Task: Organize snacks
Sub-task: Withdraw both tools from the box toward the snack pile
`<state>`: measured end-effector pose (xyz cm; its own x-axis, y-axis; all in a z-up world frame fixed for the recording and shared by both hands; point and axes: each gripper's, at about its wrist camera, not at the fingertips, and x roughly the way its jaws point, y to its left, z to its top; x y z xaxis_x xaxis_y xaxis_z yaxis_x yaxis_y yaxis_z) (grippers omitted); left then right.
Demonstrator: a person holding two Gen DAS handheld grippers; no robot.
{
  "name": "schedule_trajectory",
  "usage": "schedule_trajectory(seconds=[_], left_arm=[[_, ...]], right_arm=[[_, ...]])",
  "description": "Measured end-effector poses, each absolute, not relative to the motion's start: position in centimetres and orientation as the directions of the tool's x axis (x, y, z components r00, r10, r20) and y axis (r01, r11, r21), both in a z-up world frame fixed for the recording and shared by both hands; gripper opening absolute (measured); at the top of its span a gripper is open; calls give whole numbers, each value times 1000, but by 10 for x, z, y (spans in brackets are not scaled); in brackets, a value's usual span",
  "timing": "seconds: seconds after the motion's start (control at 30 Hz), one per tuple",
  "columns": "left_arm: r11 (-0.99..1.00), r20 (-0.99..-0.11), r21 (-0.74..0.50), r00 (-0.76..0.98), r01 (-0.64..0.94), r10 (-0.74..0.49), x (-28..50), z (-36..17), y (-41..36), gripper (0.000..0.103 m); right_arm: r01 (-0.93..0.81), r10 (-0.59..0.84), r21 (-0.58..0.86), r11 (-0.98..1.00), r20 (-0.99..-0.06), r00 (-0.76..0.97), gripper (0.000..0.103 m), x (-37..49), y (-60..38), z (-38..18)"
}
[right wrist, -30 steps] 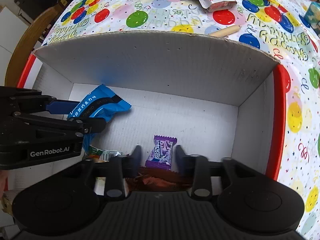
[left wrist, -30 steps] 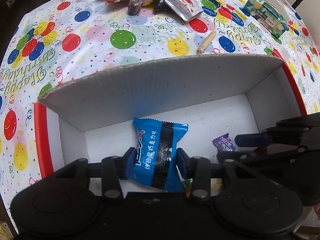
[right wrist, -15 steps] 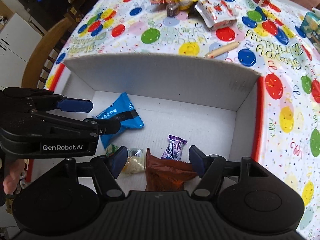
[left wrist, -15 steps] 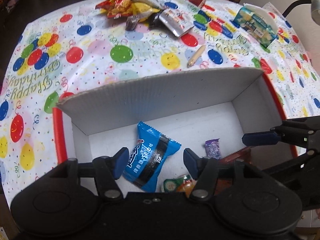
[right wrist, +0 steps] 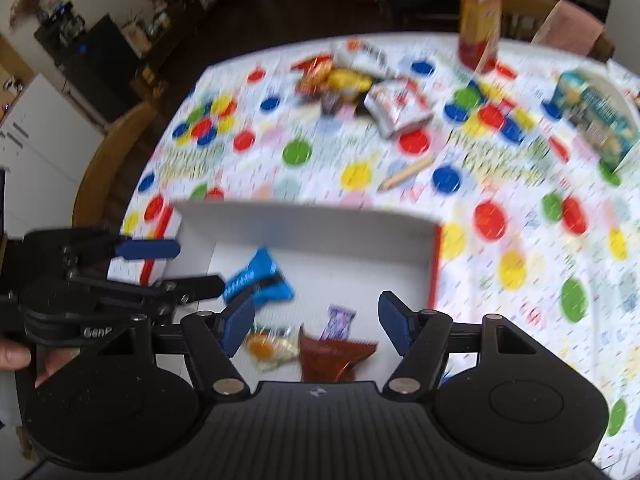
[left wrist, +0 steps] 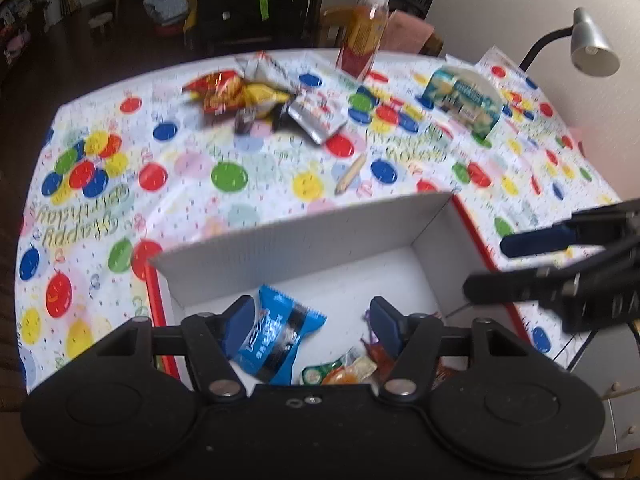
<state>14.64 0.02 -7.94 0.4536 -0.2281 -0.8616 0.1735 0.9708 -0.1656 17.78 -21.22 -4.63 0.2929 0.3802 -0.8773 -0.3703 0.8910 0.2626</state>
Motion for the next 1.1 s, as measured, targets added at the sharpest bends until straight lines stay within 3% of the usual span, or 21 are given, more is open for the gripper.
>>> schedule_trajectory(seconds=[0.1, 0.27, 0.63, 1.1], left_arm=[[971, -845, -158, 484, 178, -226, 147, -68, -1, 76], [969, -822, -140, 522, 201, -227, 158, -53, -6, 77], [975, -781, -54, 599, 215, -175, 205, -42, -26, 102], [965, -809, 14, 570, 263, -144, 290, -81, -61, 102]], right_arm=[[-349, 374, 254, 902, -863, 339, 68, 189, -223, -29], [-290, 363, 261, 921, -846, 391, 68, 218, -241, -12], [-216, 317, 249, 944, -864, 390, 68, 286, -268, -27], [-215, 311, 249, 944, -889, 336, 68, 381, -270, -64]])
